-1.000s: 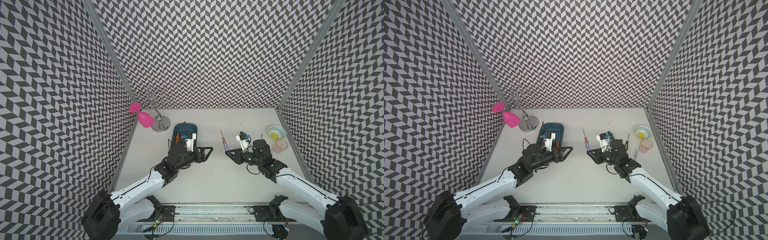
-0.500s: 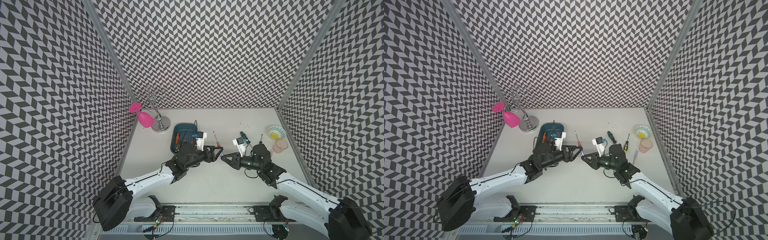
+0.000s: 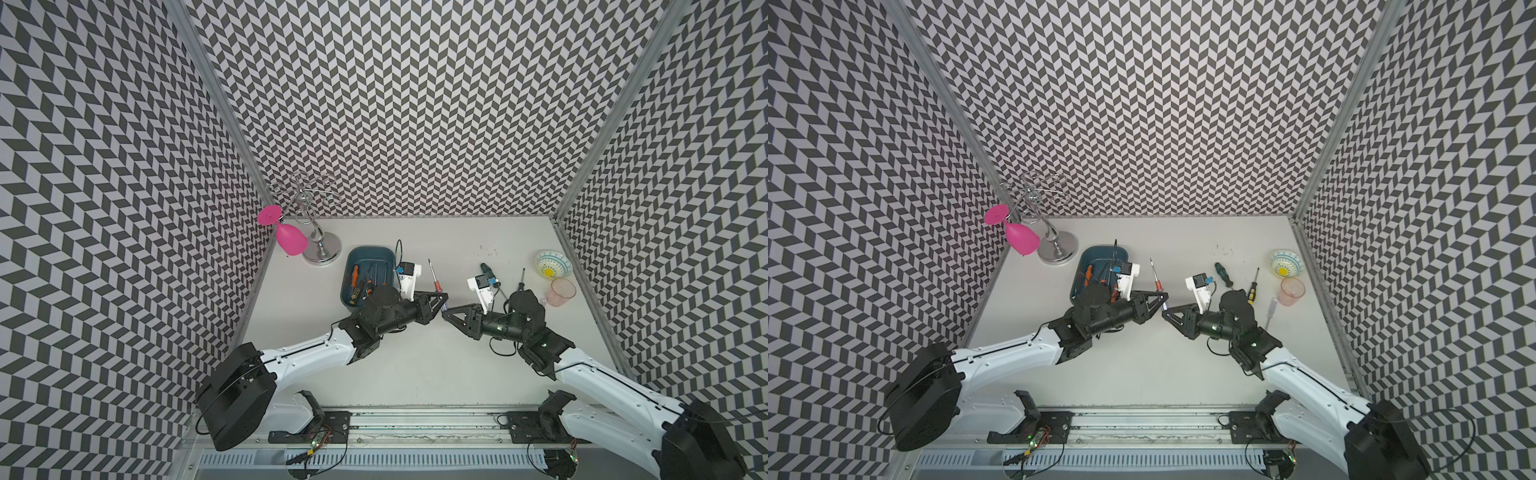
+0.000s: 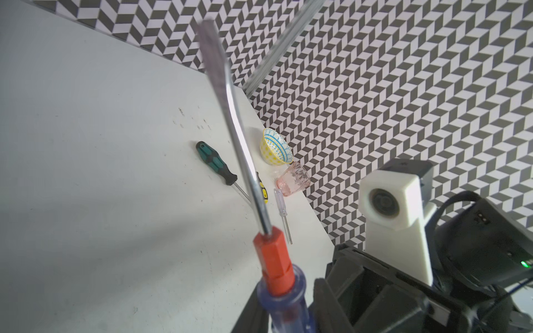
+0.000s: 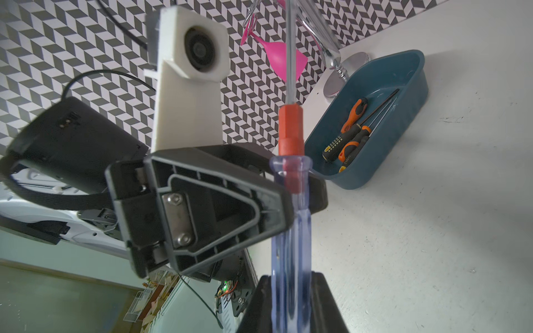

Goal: Put the screwdriver on the desktop into the storage box
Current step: Place the screwdriver in the storage box.

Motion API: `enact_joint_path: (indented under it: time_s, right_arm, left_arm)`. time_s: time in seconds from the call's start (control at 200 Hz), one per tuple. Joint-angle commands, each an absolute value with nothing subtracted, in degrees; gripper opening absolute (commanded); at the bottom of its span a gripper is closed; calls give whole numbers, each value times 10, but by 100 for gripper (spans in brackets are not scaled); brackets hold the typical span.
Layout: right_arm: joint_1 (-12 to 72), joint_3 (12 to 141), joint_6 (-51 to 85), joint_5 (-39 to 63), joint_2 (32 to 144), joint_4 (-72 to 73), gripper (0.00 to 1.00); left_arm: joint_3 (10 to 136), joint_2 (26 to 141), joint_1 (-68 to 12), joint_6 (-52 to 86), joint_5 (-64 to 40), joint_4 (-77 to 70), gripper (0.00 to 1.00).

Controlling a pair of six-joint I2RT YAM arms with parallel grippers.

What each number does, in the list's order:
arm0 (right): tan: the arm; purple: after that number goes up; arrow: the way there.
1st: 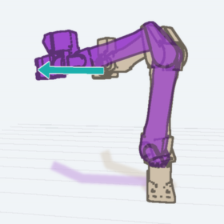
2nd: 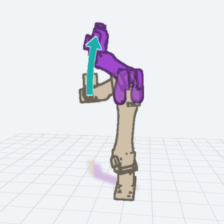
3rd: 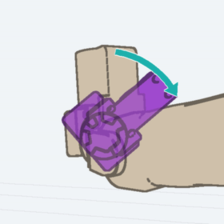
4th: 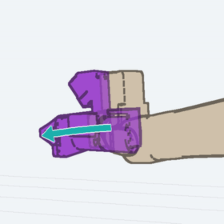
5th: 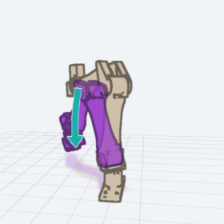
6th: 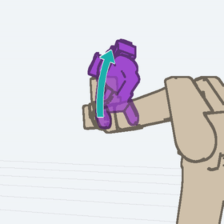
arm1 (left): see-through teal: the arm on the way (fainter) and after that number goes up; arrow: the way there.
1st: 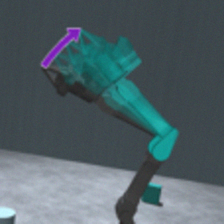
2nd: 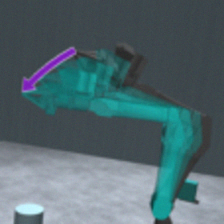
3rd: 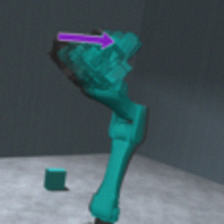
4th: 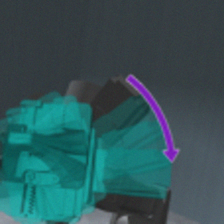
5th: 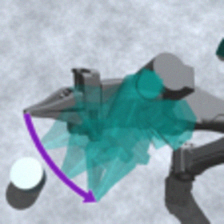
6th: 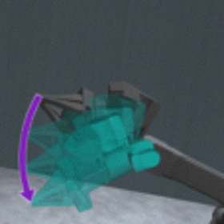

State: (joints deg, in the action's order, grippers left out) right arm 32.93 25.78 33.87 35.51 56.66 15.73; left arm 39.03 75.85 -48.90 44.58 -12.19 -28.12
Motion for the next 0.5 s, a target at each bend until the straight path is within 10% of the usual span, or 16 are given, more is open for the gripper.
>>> enact_joint_path:
  time_s: [0.0,0.155,0.496]
  right_arm:
    - [333,257,334,356,571,184,18]
    - [333,268,301,329,572,133,39]
    - [329,278,258,239,575,48,41]
  left_arm:
    - [411,763,-491,429,-124,-280,11]
    - [438,757,-490,398,-97,-214,0]
    - [524,743,-434,321,-41,18,0]
